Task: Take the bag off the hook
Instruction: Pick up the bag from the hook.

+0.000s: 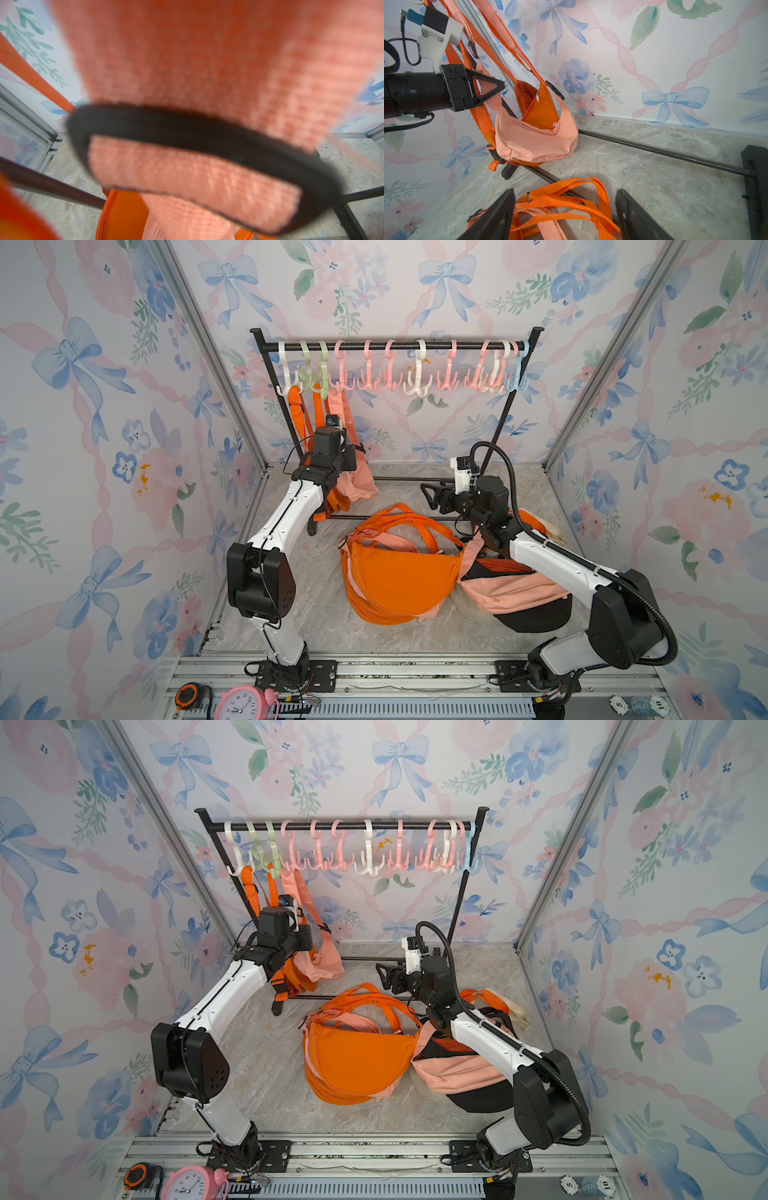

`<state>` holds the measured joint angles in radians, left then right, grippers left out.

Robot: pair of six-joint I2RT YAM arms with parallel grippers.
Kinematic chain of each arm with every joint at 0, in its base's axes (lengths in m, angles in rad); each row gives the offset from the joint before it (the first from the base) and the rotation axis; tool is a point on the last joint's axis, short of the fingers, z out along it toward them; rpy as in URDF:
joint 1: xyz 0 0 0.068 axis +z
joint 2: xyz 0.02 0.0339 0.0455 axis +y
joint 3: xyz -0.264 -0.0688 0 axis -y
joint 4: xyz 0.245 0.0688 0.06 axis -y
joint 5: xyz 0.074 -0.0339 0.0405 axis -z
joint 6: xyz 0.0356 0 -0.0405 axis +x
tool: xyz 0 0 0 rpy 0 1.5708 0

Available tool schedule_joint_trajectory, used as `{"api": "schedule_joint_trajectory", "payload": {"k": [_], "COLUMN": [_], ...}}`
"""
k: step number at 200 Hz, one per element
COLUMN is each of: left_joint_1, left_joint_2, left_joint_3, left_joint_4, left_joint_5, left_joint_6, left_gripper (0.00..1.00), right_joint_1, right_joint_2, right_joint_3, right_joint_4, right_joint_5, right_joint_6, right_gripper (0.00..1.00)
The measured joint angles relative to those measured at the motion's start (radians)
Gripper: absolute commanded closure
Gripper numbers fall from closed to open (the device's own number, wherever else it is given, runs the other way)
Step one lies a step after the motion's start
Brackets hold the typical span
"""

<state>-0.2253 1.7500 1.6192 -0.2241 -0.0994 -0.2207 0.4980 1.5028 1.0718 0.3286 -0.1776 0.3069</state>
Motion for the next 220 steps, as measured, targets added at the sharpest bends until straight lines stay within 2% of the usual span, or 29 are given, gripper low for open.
{"api": "schedule_joint_trajectory", "payload": {"k": [34,77,149,220], "left_joint_1": [0.008,0.008,-0.014,-0.033], "left_joint_2": [-0.068,-0.129,-0.253,-0.324], "left_joint_3": [-0.09,-0.116,-0.175,-0.206], "left_joint_4": [0.051,0.063,0.065,0.065], "left_joint_5": [0.068,0.143,0.197,0.242], "left_joint_6": [0.0,-0.003,-0.026,-0.046], "left_gripper": [1.0,1.0,1.0,1.0], "right_joint_1": [0.0,-0.005,-0.014,0.013], "right_joint_2": [0.04,0.155,0.525,0.776], "right_joint_3": [0.084,0.212,0.661,0.991], "right_joint_4": [-0.003,0.017,0.076,0.116], "right_joint_5": [-0.049,-0.154,-0.385,-0.415], "right_joint_6": [-0.031,-0.085,-0.099,-0.061], "right_gripper": [0.2,0.17,0.16,0.18]}}
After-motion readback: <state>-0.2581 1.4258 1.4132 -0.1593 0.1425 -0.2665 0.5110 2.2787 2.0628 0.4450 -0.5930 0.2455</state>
